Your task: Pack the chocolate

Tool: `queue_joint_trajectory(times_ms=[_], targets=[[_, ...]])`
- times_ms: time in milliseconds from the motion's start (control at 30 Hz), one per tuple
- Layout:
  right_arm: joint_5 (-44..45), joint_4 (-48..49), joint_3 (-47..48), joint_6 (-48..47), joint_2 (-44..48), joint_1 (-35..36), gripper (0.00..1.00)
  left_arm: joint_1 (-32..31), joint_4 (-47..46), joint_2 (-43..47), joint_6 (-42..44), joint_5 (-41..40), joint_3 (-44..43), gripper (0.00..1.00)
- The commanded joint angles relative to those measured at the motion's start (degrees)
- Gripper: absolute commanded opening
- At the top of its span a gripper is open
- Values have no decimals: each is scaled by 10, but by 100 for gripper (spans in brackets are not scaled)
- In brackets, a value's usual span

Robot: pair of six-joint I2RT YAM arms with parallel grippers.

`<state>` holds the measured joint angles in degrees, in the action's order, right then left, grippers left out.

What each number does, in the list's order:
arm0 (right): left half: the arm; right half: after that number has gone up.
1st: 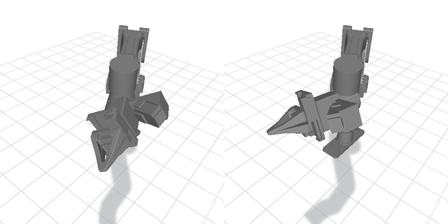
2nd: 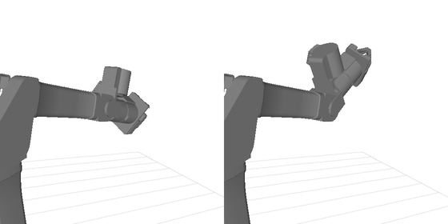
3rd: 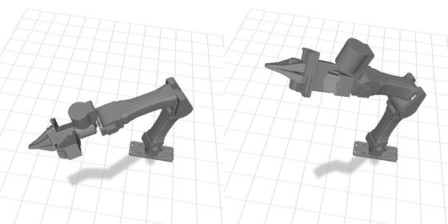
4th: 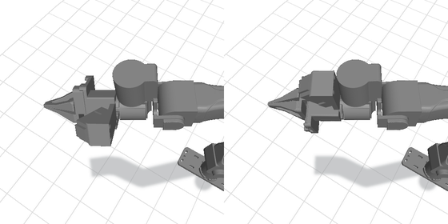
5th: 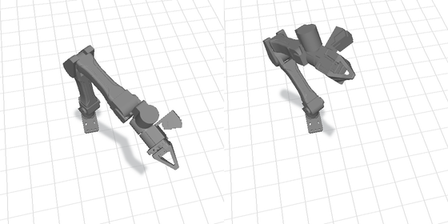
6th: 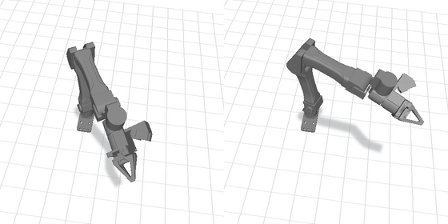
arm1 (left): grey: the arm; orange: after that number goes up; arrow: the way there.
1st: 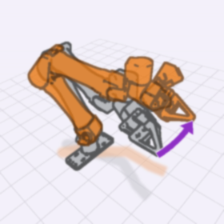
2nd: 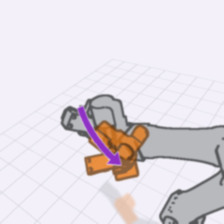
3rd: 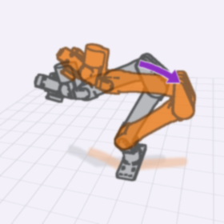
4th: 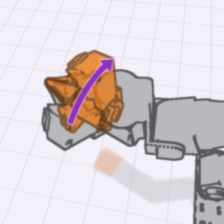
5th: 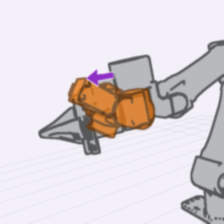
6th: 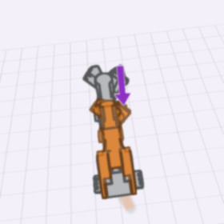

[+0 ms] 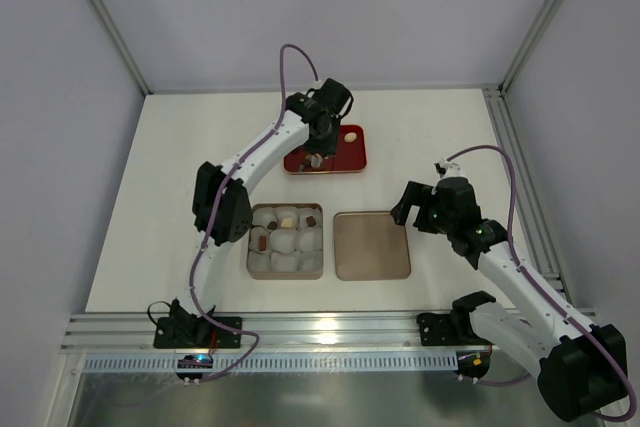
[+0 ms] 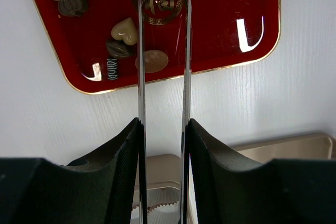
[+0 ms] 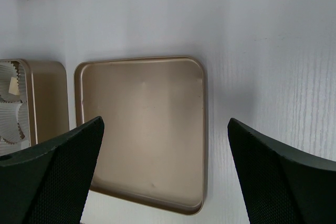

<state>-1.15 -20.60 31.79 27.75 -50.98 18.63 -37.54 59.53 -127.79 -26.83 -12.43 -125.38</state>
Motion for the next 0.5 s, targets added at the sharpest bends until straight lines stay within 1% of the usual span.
queue_joint_trajectory(times_ms=[0, 467], targets=[[8, 25, -3, -4, 6, 3, 100, 0, -13, -3, -16, 4, -10, 40], [9, 21, -6, -5, 11, 2, 100, 0, -6, -5, -27, -5, -9, 36]])
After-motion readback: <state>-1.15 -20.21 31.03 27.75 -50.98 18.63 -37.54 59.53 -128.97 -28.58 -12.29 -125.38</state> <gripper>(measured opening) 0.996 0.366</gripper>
